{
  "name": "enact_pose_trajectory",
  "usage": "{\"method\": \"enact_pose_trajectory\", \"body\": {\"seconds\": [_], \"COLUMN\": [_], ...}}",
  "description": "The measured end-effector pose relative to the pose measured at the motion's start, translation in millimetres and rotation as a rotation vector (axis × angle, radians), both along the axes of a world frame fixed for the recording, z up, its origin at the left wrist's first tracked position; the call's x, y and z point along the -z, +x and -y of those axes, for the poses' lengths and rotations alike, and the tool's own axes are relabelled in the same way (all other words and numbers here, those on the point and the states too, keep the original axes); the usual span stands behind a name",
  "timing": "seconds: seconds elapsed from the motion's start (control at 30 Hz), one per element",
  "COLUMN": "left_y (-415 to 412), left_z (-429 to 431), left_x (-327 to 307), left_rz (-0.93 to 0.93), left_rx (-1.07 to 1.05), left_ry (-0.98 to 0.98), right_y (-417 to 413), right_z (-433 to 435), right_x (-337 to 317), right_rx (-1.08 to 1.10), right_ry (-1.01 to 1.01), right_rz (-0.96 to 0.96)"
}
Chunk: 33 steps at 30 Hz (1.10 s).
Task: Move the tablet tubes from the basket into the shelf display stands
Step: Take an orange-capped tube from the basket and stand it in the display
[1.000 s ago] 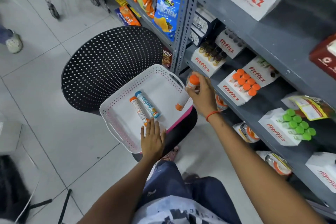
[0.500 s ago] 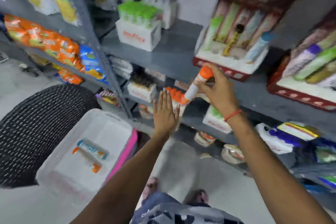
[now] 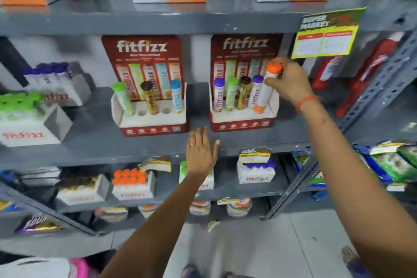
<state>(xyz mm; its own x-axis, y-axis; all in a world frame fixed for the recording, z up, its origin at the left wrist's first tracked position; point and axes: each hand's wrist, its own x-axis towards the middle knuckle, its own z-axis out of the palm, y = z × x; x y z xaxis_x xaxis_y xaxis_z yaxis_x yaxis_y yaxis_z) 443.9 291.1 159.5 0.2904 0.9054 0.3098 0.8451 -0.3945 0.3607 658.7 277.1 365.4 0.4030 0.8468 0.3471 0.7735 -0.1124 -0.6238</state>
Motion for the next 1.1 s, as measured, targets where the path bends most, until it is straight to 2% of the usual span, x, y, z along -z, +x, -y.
{"method": "enact_pose_trajectory", "body": {"seconds": [0.17,0.37,0.67,0.83,1.1], "left_y": [15,14,15,14,14], "left_z": [-20,-37,-39,-39,-40], "left_x": [9,24,31,31,33], "left_rz": [-0.135,-0.222,-0.188,-0.186,-0.203], "left_rx": [0.101,0.116,0.099,0.096,0.096], "left_ry": [-0.079,-0.097,-0.085,-0.103,-0.107], "right_y": [49,64,70,72,73], "right_z": [-45,-76,-85,-85,-83], "right_x": [11,40,44,39,38], "right_rx": [0.023,-0.076,-0.107,-0.113,-0.115], "right_ry": [-0.115,-0.258,-0.277,-0.297,-0.296], "right_rz": [-0.192,-0.143,-0.032,-0.054,-0.196]}}
